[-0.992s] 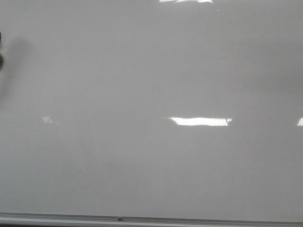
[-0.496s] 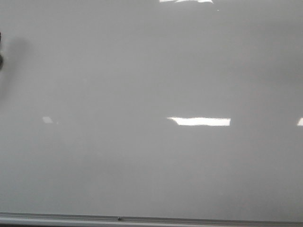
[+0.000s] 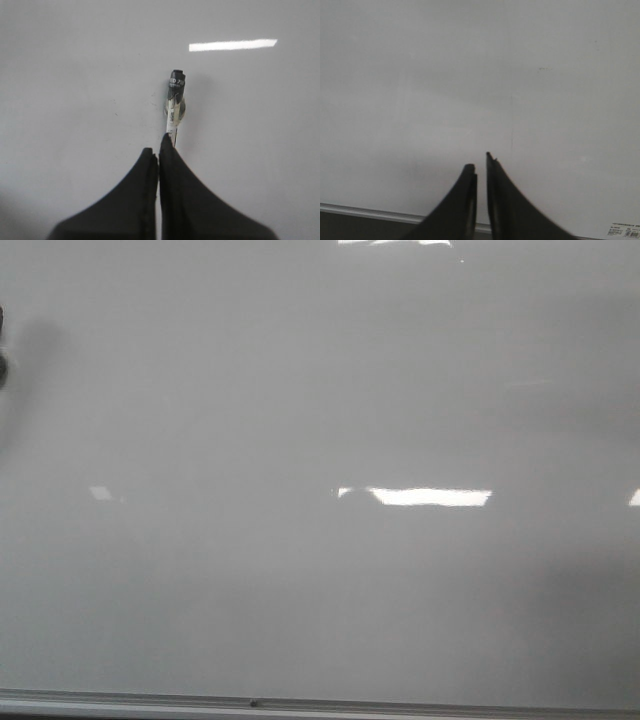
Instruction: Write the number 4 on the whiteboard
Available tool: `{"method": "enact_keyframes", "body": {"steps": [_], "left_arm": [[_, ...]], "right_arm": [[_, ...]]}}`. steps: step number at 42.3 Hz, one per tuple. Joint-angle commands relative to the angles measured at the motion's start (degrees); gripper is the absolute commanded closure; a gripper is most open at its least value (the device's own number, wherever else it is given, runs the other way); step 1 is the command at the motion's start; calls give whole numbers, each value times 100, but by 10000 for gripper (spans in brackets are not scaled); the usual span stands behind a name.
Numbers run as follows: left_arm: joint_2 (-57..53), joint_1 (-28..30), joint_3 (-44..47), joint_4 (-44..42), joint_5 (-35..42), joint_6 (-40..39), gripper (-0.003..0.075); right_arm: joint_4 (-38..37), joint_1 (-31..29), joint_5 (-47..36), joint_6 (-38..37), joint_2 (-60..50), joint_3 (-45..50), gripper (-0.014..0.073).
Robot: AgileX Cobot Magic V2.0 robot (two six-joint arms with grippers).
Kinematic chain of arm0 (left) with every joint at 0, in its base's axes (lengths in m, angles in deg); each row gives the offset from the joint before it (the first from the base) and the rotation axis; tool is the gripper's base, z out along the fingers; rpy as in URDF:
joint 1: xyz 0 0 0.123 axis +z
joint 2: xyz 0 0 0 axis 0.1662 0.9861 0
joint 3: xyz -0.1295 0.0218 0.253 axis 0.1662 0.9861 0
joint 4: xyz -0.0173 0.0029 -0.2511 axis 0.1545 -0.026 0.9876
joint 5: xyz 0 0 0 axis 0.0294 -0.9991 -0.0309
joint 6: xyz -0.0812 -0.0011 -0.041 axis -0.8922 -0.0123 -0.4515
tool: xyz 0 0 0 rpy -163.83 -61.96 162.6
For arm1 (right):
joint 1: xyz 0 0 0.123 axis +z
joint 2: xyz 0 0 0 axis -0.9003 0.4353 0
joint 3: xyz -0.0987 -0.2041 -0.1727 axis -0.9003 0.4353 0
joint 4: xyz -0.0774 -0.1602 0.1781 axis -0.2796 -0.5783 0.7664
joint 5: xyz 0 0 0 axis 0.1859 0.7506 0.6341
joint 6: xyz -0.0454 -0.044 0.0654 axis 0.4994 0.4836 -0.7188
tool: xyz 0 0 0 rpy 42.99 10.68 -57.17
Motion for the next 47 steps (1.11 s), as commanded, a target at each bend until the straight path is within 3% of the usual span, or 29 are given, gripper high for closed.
{"method": "enact_keyframes", "body": {"steps": [1, 5, 7, 10, 27, 47], "left_arm": [[245, -3, -157, 46, 416, -61, 558], [471, -3, -157, 46, 427, -61, 359], [589, -3, -157, 46, 427, -61, 271], [751, -3, -168, 46, 443, -61, 209], [1904, -3, -177, 56, 915, -61, 209], [3578, -3, -177, 56, 2677, -61, 209]], "right_arm": [[0, -20, -340, -4, 4, -212, 209], [0, -20, -340, -4, 4, -212, 7], [0, -20, -340, -4, 4, -212, -45], [0, -20, -340, -4, 4, -212, -69], [0, -20, -340, -4, 4, -212, -56], [0, -20, -340, -4, 4, -212, -56]]}}
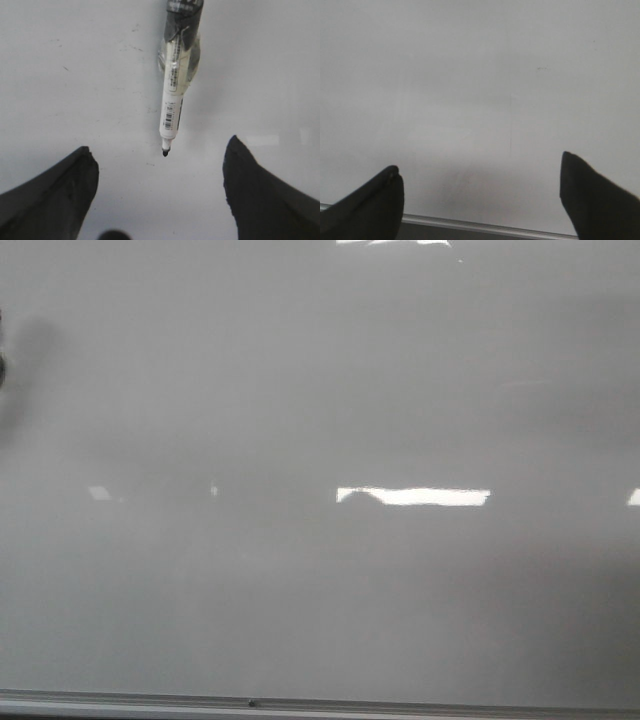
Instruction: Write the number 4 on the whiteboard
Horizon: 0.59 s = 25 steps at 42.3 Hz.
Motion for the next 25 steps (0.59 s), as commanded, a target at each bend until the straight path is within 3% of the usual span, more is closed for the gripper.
{"method": "enact_keyframes", "body": {"steps": [1, 25], "left_arm": [[257, -3, -177, 56, 843, -61, 209], [1399, -3, -296, 0, 2102, -61, 210]], "right_arm": [[0, -20, -349, -4, 4, -212, -56], [0, -20, -349, -4, 4, -212, -56]]}}
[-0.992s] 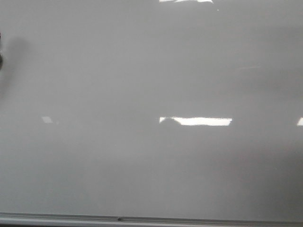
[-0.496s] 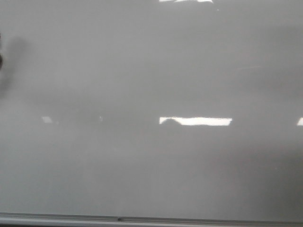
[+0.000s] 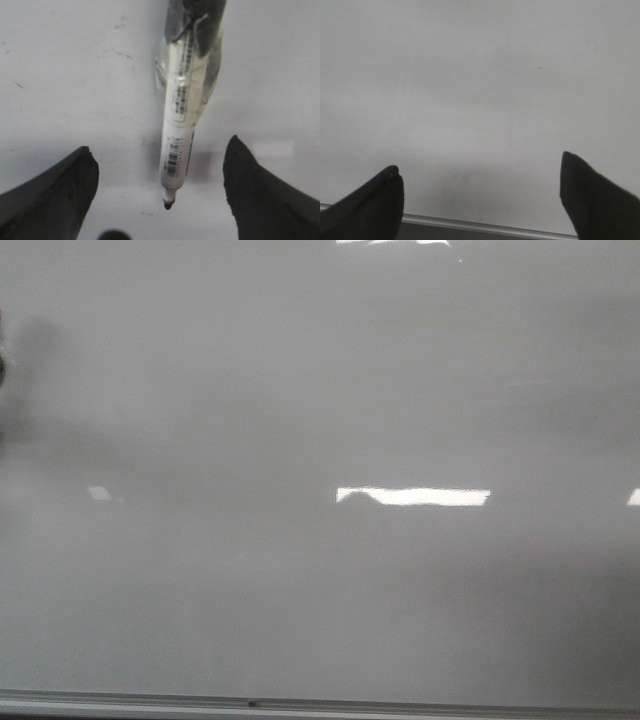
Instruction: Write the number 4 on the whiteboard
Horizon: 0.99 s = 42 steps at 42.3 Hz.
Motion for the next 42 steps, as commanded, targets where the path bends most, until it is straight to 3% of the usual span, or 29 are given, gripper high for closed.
{"method": "enact_keyframes", "body": {"steps": [1, 10, 18, 26, 42], "left_arm": [[-36, -3, -270, 0, 535, -61, 210], [111, -3, -482, -42, 522, -61, 211], [259, -3, -518, -55, 522, -61, 287], [321, -3, -518, -113, 547, -61, 395], [266, -3, -518, -199, 454, -61, 703]], "right_arm": [[0, -20, -342, -4, 4, -212, -56], [0, -20, -331, -4, 4, -212, -56], [0, -20, -331, -4, 4, -212, -56], [0, -20, -331, -4, 4, -212, -56], [0, -20, -331, -4, 4, -212, -56]]}}
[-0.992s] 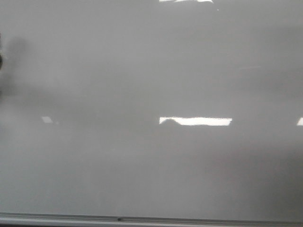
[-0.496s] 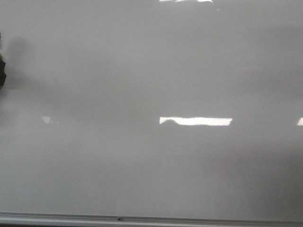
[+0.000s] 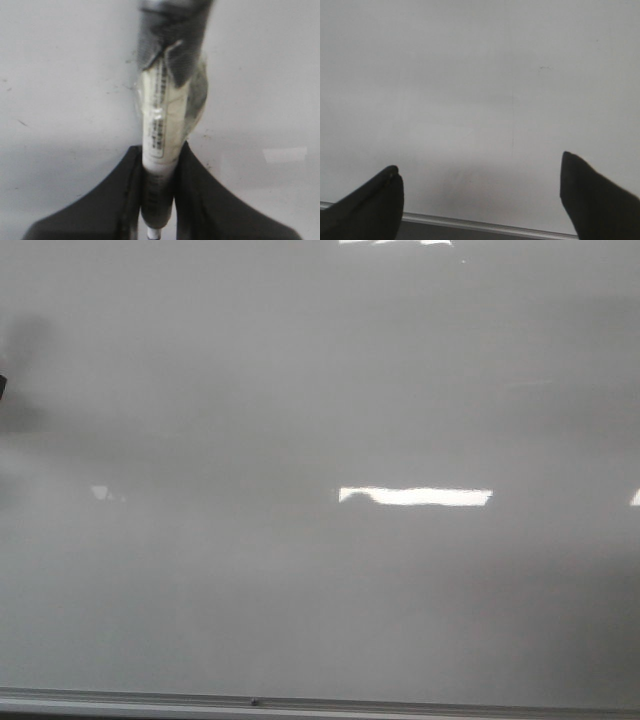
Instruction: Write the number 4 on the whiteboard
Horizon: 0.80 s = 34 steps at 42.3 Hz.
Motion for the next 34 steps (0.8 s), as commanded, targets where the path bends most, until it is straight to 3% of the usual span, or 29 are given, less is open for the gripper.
{"method": "enact_keyframes", "body": {"steps": [1, 12, 19, 27, 34], "left_arm": [[-174, -12, -165, 12, 267, -61, 719], [-954, -232, -187, -151, -747, -61, 741], [-1413, -742, -747, -538, -2706, 34, 741], [-1481, -1459, -1540, -253, -4704, 1086, 741], [-1448, -1973, -2011, 790, -5796, 2580, 741]], "right_arm": [[0, -20, -347, -4, 4, -212, -56], [259, -20, -164, -4, 10, -322, -56], [454, -20, 683, -4, 206, -853, -56], [488, -20, 1753, 505, 615, -1523, -56], [1029, -20, 2033, 1249, 904, -1797, -56]]}}
